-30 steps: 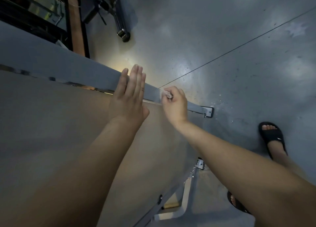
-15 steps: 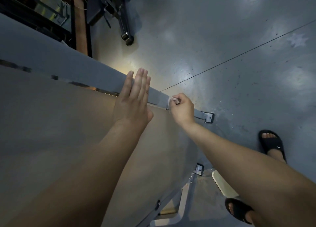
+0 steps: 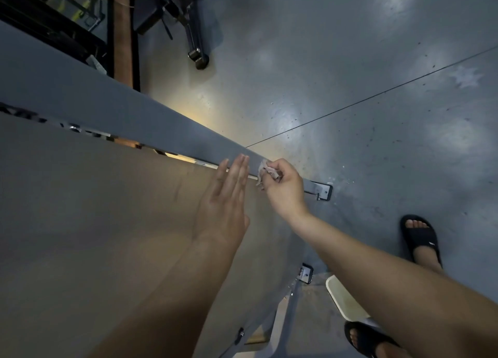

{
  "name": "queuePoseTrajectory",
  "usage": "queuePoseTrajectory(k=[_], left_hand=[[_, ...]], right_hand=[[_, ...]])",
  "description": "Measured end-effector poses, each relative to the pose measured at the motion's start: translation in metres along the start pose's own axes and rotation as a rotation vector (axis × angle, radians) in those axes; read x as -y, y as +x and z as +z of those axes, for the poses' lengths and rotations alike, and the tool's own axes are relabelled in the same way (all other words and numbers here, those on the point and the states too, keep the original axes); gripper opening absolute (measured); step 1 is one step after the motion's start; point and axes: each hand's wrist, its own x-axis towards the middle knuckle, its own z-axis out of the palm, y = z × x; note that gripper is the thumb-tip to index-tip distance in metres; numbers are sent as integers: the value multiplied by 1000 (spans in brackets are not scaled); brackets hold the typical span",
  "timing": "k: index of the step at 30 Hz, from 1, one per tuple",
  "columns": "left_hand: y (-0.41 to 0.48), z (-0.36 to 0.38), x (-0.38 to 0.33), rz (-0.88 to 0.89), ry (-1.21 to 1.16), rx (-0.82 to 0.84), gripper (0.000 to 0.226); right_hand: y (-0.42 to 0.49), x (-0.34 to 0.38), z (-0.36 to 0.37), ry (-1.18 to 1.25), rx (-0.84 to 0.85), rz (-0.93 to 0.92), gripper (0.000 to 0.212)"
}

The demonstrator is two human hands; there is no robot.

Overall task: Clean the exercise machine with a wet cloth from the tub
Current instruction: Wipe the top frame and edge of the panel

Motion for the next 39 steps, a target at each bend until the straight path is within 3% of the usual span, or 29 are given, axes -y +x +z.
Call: queuePoseTrajectory(k=[2, 7, 10, 14, 17, 20, 23, 27, 30, 33, 39], left_hand=[[2, 2, -1, -10, -5, -8, 87], [3, 7, -3, -19, -37, -19, 89], [5, 6, -8, -16, -23, -16, 90], [10, 7, -15, -45, -44, -47, 87], [13, 6, -19, -48, -29, -35, 85], [17, 7, -23, -43, -26, -31, 82], [21, 10, -28, -44, -31, -31, 80], [30, 10, -43, -26, -70, -2, 76], [36, 14, -59, 1, -94, 38, 77], [43, 21, -74, 23, -113, 49, 77], [57, 33, -101, 113, -96, 59, 74]], right_hand=[[3, -3, 0, -50, -36, -24, 16], [31, -16, -11, -126, -38, 162, 9], [9, -19, -3, -55, 2, 105, 4], [11, -20, -8, -9, 1, 89, 18], [36, -24, -18, -112, -14, 138, 14], [50, -41, -29, -15, 47, 267, 7], [43, -59, -43, 44, 32, 279, 26], [18, -34, -34, 95, 96, 189, 13], [35, -35, -19, -15, 34, 148, 17], [64, -50, -21, -157, -31, 253, 18], [71, -67, -34, -3, 113, 334, 22]])
